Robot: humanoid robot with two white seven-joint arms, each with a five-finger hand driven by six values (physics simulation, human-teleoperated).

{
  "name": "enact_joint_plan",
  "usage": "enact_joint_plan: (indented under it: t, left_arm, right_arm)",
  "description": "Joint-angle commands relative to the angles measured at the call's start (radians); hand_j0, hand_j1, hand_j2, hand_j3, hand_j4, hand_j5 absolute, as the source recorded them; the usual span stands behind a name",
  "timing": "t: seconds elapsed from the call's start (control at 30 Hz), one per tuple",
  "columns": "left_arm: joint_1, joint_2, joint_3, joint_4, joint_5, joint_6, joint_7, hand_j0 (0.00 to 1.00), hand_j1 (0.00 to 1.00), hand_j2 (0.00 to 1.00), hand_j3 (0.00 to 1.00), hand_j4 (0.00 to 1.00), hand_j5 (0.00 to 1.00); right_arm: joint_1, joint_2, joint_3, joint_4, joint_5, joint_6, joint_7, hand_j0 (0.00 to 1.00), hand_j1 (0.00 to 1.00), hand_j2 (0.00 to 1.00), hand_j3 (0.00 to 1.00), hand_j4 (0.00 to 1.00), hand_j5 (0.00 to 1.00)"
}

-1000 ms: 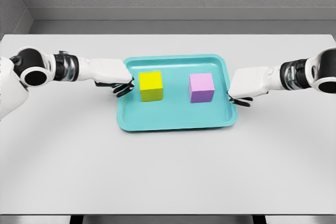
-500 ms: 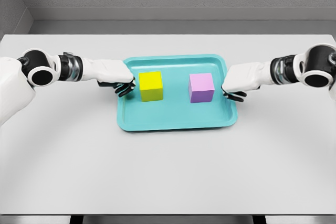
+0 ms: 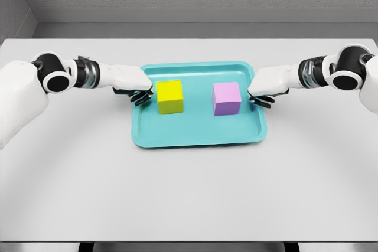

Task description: Push two cubes

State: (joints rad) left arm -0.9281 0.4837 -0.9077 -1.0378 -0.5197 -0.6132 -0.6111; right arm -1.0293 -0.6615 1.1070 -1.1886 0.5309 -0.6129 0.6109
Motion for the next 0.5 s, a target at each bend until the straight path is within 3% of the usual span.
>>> enact_joint_plan:
  t: [0.0,0.07,0.47]
  left_arm:
    - [0.0,-0.007,0.001,0.008,-0.003,0.002,0.0,0.04,0.04,0.04,0.04,0.04,0.04]
    - [0.0,-0.033,0.0,0.008,-0.046,0.002,0.0,0.04,0.04,0.04,0.04,0.04,0.04]
    - [0.003,-0.057,-0.01,0.008,-0.075,0.002,0.0,0.04,0.04,0.04,0.04,0.04,0.04]
  right_arm:
    - [0.0,0.002,-0.001,0.009,-0.002,0.002,0.0,0.0,0.0,0.0,0.0,0.0,0.0]
    - [-0.002,0.031,0.001,0.038,0.0,0.002,0.0,0.0,0.0,0.0,0.0,0.0,0.0]
    - [-0.005,0.062,0.001,0.04,0.012,0.002,0.0,0.0,0.0,0.0,0.0,0.0,0.0]
